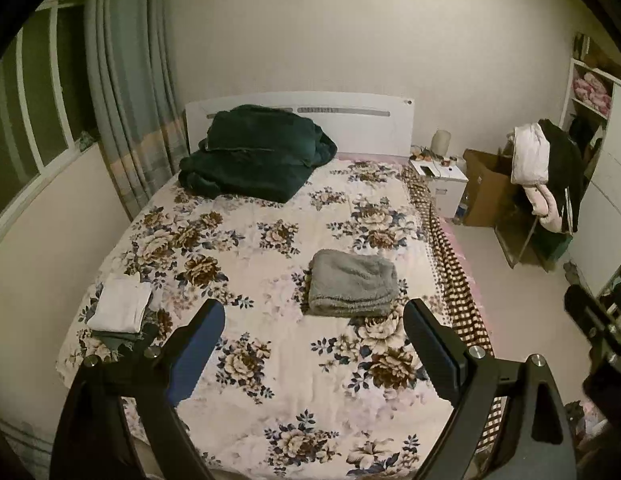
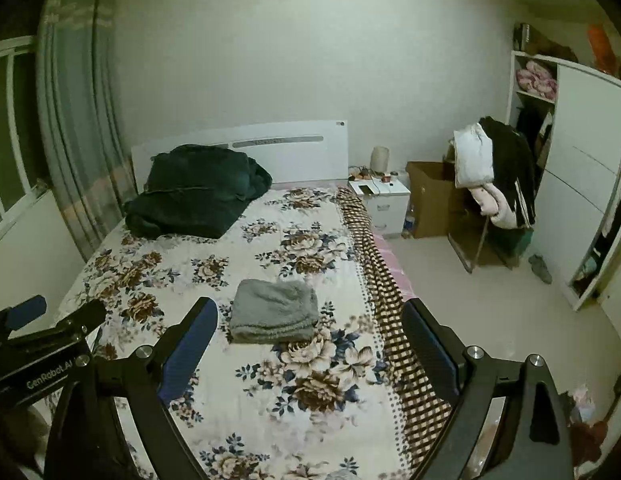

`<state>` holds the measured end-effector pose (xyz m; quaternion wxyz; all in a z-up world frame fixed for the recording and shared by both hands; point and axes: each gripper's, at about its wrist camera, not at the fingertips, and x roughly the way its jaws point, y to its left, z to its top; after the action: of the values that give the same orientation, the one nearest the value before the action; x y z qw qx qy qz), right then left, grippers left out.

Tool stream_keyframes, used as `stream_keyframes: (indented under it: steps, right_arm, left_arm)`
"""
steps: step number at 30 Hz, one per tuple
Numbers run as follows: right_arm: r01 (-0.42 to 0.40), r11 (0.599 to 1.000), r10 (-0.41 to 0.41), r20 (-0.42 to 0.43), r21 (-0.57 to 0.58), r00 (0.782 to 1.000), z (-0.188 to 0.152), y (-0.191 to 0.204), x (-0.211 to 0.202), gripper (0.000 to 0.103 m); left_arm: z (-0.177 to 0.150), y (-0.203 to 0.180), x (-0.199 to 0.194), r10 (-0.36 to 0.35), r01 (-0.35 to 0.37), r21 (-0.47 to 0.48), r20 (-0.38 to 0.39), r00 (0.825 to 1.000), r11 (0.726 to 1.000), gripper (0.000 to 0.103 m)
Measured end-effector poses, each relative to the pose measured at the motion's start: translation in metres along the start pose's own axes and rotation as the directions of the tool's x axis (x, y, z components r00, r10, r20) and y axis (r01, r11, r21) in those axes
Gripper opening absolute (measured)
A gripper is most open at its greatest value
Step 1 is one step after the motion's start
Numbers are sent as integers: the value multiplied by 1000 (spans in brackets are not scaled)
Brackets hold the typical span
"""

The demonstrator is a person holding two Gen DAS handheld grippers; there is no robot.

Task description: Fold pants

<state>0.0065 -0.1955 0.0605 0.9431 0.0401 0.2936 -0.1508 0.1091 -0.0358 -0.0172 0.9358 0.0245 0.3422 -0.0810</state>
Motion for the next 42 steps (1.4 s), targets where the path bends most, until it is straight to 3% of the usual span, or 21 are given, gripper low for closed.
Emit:
stream_keyframes:
  steps: [7, 11, 19, 42]
  right_arm:
    - [-36, 999, 36, -15, -17, 999, 3, -7, -3, 95]
    - [-48, 999, 47, -26, -16, 999, 3, -11, 4, 99]
    - [-48, 999, 47, -56, -24, 997, -5, -11, 14, 99]
    - [-54, 998, 52, -79, -23, 995, -18, -12, 16, 100]
  left_arm:
    - [-3, -6, -14, 24, -24, 5, 28, 999, 1000, 91]
    - [-5, -5, -14, 36, -36, 0, 18, 999, 999, 99]
    - [-13, -8, -14, 43, -43, 10, -15, 999, 999, 99]
    - [-24, -6, -23, 39, -38, 4, -18, 999, 999, 99]
